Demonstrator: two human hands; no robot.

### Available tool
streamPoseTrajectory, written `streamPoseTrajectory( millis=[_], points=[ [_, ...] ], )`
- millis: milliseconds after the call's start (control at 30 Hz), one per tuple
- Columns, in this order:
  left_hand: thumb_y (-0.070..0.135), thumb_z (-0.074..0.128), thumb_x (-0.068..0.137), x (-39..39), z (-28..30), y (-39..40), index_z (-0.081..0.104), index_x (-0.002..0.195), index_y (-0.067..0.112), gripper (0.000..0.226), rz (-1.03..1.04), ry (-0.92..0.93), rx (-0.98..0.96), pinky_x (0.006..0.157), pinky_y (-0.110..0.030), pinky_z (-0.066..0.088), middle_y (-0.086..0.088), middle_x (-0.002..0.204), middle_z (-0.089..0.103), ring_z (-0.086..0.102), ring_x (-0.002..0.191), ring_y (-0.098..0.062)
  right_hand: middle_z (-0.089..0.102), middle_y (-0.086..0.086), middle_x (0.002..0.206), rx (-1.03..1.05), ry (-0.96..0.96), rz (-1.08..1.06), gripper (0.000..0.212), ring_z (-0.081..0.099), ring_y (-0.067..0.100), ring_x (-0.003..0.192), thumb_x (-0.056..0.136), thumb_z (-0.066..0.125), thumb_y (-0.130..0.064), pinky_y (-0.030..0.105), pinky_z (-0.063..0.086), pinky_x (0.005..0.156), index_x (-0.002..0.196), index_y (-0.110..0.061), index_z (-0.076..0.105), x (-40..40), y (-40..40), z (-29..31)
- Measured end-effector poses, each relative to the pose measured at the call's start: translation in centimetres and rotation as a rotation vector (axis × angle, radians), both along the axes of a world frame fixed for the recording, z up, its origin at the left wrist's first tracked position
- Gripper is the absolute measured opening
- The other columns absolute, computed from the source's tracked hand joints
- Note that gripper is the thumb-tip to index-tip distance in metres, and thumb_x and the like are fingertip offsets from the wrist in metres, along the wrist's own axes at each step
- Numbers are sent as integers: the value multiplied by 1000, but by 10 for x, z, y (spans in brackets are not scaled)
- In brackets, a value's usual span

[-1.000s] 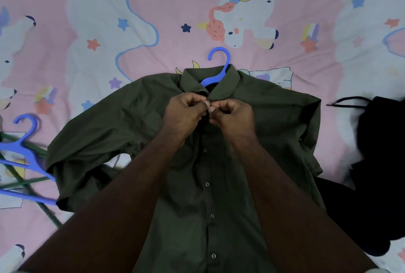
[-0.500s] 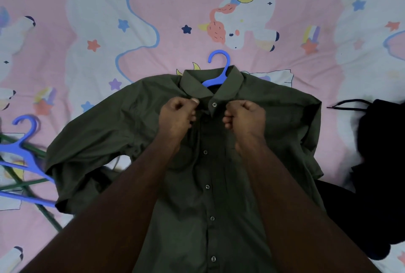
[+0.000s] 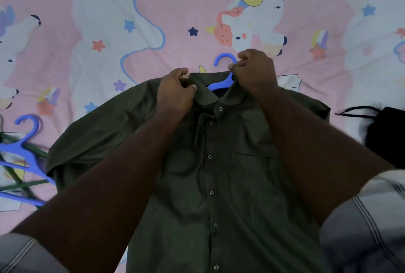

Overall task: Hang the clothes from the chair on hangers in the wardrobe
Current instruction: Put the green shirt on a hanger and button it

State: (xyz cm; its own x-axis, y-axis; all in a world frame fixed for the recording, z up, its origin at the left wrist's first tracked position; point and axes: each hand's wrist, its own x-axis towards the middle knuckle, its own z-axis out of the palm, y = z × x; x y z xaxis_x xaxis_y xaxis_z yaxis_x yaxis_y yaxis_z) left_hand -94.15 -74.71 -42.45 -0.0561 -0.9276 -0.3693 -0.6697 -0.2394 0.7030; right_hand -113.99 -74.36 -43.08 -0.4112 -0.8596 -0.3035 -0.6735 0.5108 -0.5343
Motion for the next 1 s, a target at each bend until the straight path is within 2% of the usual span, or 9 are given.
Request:
streamPoseTrajectory(
  millis=[67,133,233,333,500,667,767,900,1000],
  points=[
    [17,72,88,2,-4,0,51,144,16,59,-8,-10,57,97,-21,40,-1,137,61,57,123,-14,63,8,115,117,49,76,46,59,26,114,93,65,-37,33,44,87,125,-4,56,2,-12,-8],
    [17,74,87,6,-8,3,49,145,16,64,-24,7,75,103,-23,40,1,140,58,54,128,-13,57,7,96,140,62,87,37,59,30,109,95,62,-34,32,38,76,114,-3,55,4,-20,-11],
    [15,75,86,10,-11,7,48,146,17,66,-36,57,97,105,-23,40,1,142,57,53,130,-10,64,18,109,157,25,81,38,60,33,107,95,62,-26,34,44,82,116,5,59,5,-30,-4],
    [14,75,86,14,-9,8,50,143,19,62,9,126,124,97,-24,46,6,127,65,60,119,-11,66,23,95,119,21,118,32,58,29,83,94,62,-21,39,49,81,95,10,66,5,-33,7],
    [13,75,85,19,9,11,58,133,20,51,26,225,119,93,-35,56,10,98,71,68,97,-9,72,6,95,-49,-74,82,22,65,22,85,94,65,-26,32,51,78,100,-7,74,10,-27,44],
    [20,74,84,29,51,15,63,98,36,24,115,301,57,91,-47,56,12,84,72,66,79,-12,70,-3,82,-213,-151,8,15,70,19,79,93,66,-25,32,54,77,98,-12,71,16,-13,97],
    [18,72,87,37,88,14,67,104,29,21,148,294,2,88,-36,54,12,85,70,65,81,-8,71,-5,82,-288,-170,-8,13,71,15,78,94,65,-24,29,55,76,100,-14,70,22,0,135],
    [18,67,90,51,149,6,70,112,26,23,140,245,-114,84,-25,49,15,92,69,64,85,-2,69,-12,76,-390,-217,-45,11,65,-7,64,94,67,-20,14,50,65,99,-13,73,29,19,190],
    [20,67,93,63,198,5,70,115,24,22,103,253,-183,86,-26,50,12,98,69,65,87,-7,74,-7,80,-437,-252,-46,8,69,5,72,91,69,-23,28,56,73,96,-19,74,37,35,236]
  ],
)
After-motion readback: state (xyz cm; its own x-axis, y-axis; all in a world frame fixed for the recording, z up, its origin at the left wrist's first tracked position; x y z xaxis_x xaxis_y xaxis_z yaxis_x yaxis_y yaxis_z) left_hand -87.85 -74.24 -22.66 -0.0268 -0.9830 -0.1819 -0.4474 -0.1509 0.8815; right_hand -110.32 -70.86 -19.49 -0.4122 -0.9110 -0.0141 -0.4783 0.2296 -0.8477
